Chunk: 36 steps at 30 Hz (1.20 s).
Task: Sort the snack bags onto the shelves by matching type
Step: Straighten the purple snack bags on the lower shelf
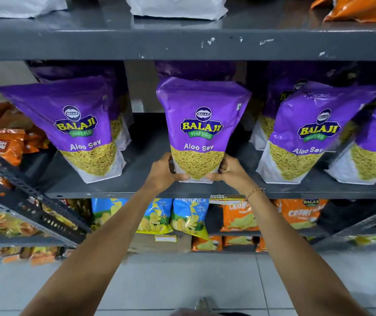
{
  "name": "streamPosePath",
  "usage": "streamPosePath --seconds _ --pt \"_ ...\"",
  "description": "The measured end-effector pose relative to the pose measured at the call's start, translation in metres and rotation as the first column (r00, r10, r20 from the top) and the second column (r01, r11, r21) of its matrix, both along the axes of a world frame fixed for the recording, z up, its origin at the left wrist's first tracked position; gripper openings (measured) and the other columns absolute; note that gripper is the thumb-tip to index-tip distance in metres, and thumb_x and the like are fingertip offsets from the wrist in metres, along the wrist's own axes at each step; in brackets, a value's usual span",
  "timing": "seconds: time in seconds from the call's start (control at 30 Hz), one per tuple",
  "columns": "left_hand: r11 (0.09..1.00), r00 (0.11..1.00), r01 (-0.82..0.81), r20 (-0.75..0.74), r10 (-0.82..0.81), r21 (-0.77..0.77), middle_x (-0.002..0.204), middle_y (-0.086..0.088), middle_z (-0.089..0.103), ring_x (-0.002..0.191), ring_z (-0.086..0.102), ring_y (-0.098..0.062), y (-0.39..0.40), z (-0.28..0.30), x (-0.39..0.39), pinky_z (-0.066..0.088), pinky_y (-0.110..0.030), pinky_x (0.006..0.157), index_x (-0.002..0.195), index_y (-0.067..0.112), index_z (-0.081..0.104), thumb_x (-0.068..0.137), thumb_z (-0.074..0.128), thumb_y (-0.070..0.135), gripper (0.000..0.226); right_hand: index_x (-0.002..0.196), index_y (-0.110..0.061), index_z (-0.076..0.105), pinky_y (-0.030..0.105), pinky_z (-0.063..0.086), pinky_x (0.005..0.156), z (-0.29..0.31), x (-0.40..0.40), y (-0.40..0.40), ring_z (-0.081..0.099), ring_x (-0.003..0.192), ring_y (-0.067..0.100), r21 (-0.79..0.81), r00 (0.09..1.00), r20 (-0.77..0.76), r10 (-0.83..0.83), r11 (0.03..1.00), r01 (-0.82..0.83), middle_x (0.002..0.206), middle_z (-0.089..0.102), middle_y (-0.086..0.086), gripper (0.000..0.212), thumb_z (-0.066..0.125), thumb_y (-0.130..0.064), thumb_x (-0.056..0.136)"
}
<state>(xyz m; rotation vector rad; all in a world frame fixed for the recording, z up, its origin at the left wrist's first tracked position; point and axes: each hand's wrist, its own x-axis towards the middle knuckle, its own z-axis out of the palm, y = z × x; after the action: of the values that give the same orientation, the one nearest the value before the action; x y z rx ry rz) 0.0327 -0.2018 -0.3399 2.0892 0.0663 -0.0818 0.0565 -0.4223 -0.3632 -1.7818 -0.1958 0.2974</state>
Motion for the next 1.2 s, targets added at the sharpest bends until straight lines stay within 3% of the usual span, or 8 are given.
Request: streamPosePath --seconds 0.23,0.43,0.6,0.7,0.77,0.83,1.03,1.2 --pt "0.998 1.0 -0.003 -0.012 0.003 0.056 0.107 -0.001 0.061 0.091 0.056 -0.012 -0.003 0.0 0.0 0.041 -0.005 0.058 0.124 0.008 0.045 0.063 0.084 0.018 0.073 0.114 -0.025 0.052 0.02 0.052 0.09 0.002 0.007 -0.001 0.06 0.109 0.013 0.016 0.997 0.008 0.079 0.997 -0.079 0.115 0.064 -0.003 0.057 0.076 0.004 0.071" --pt "0.997 0.998 0.042 -0.056 -0.038 0.069 0.121 -0.005 0.059 0.102 0.055 -0.014 -0.002 -0.001 0.0 0.042 -0.021 0.079 0.13 0.009 0.039 0.069 0.08 0.02 0.075 0.126 -0.021 0.045 0.044 0.043 0.108 0.003 0.008 0.001 0.056 0.121 0.02 -0.023 0.995 -0.013 0.095 0.995 -0.096 0.126 0.06 0.004 0.064 0.076 -0.001 0.073" --pt "1.0 0.998 -0.028 -0.051 0.028 0.002 0.128 0.0 0.053 0.111 0.056 -0.018 0.005 0.001 -0.008 0.047 -0.028 0.087 0.138 0.01 0.032 0.067 0.082 0.023 0.087 0.142 -0.029 0.021 0.043 0.035 0.112 0.0 -0.005 0.004 0.036 0.138 0.015 -0.039 0.999 0.014 -0.05 0.998 0.05 0.15 0.036 0.001 0.11 0.089 -0.037 0.055" --pt "0.991 0.991 -0.13 0.007 0.13 0.025 0.109 0.0 0.059 0.096 0.06 -0.018 0.015 0.005 -0.022 0.05 -0.022 0.077 0.122 0.009 0.051 0.068 0.081 0.025 0.063 0.123 -0.012 0.036 0.03 0.038 0.099 0.001 -0.037 0.019 0.042 0.12 0.016 -0.109 0.928 0.188 -0.323 0.932 0.346 0.128 0.039 0.005 0.071 0.08 -0.032 0.071" --pt "0.982 0.982 -0.188 0.035 0.188 0.007 0.091 0.0 0.065 0.084 0.063 -0.017 0.026 0.002 -0.033 0.052 -0.019 0.073 0.1 0.011 0.064 0.074 0.076 0.028 0.033 0.095 -0.015 0.042 0.032 0.042 0.08 0.002 -0.068 0.043 0.049 0.09 0.019 0.036 0.807 0.295 -0.511 0.85 0.525 0.098 0.046 0.007 0.035 0.072 -0.027 0.08" --pt "0.965 0.964 -0.259 0.059 0.261 -0.036 0.076 -0.002 0.067 0.075 0.064 -0.02 0.045 -0.003 -0.043 0.055 -0.036 0.08 0.08 0.016 0.065 0.079 0.07 0.032 0.017 0.086 -0.016 0.045 0.035 0.044 0.069 0.0 -0.089 0.073 0.052 0.074 0.021 0.143 0.767 0.296 -0.57 0.82 0.554 0.081 0.053 0.009 0.021 0.064 -0.026 0.086" --pt "0.841 0.835 -0.539 0.102 0.541 -0.048 0.075 -0.01 0.069 0.071 0.064 -0.028 0.137 -0.01 -0.055 0.052 -0.039 0.078 0.072 0.021 0.058 0.083 0.062 0.041 0.023 0.095 -0.006 0.059 0.021 0.045 0.07 -0.006 -0.074 0.167 0.058 0.07 0.01 -0.089 0.958 0.217 -0.186 0.974 0.209 0.077 0.061 -0.002 0.014 0.066 -0.013 0.085" --pt "0.669 0.655 -0.698 0.148 0.741 -0.256 0.076 -0.001 0.047 0.064 0.045 -0.01 0.202 -0.004 -0.053 0.033 -0.018 0.063 0.086 0.008 0.043 0.084 0.065 0.026 0.028 0.128 -0.003 0.047 0.034 0.044 0.1 0.001 -0.031 0.232 0.058 0.111 0.026 -0.195 0.99 0.144 0.014 0.981 0.014 0.121 0.058 0.015 0.054 0.07 -0.017 0.082"
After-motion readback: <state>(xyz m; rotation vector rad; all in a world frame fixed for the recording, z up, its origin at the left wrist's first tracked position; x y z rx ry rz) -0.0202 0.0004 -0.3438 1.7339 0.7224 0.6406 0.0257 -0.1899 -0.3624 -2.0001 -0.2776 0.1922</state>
